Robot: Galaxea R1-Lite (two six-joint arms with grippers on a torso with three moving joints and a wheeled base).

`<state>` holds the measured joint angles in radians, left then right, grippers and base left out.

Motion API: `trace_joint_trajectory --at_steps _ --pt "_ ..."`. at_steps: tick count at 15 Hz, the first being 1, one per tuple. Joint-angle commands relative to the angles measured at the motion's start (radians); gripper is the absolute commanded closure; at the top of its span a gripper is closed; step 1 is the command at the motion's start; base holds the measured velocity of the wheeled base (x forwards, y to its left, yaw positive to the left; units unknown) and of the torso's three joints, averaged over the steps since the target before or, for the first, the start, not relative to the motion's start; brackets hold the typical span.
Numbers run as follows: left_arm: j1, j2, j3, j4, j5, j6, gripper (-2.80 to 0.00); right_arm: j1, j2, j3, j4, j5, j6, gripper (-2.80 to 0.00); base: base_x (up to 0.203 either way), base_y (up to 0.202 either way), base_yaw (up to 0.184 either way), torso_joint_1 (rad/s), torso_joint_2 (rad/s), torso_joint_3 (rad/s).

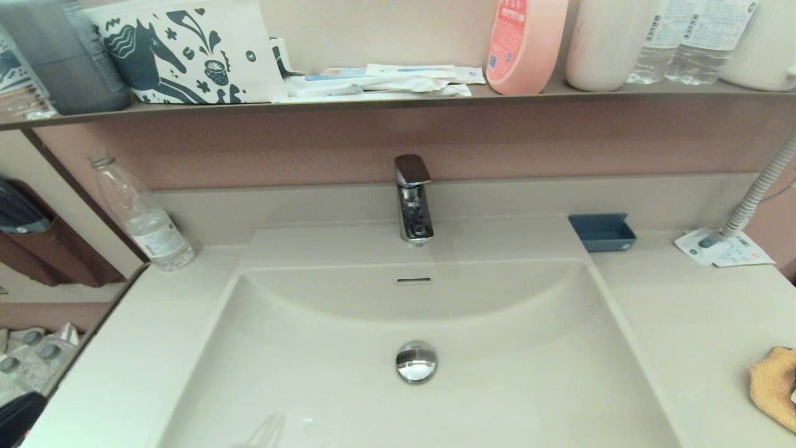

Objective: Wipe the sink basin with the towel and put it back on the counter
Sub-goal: Turn on the faucet

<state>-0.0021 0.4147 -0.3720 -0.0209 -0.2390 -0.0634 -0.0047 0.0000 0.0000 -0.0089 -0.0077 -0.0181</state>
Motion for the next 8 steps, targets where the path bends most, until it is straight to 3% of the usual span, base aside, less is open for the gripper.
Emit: trace_joint_trajectory --at_steps 1,5,8 --pt "-0.002 0.202 -0.043 -0.064 -0.026 -0.001 0.00 0.000 0.000 0.000 0.000 0.000 0.000 0.00 0.000 0.000 0.000 0.000 0.00 0.000" --pt "-0.035 0.464 -0.055 -0.331 -0.048 -0.004 0.00 0.000 0.000 0.000 0.000 0.000 0.000 0.00 0.000 0.000 0.000 0.000 0.00 0.000" --pt "-0.181 0.600 -0.056 -0.456 -0.008 -0.012 0.00 0.000 0.000 0.000 0.000 0.000 0.000 0.00 0.000 0.000 0.000 0.000 0.00 0.000"
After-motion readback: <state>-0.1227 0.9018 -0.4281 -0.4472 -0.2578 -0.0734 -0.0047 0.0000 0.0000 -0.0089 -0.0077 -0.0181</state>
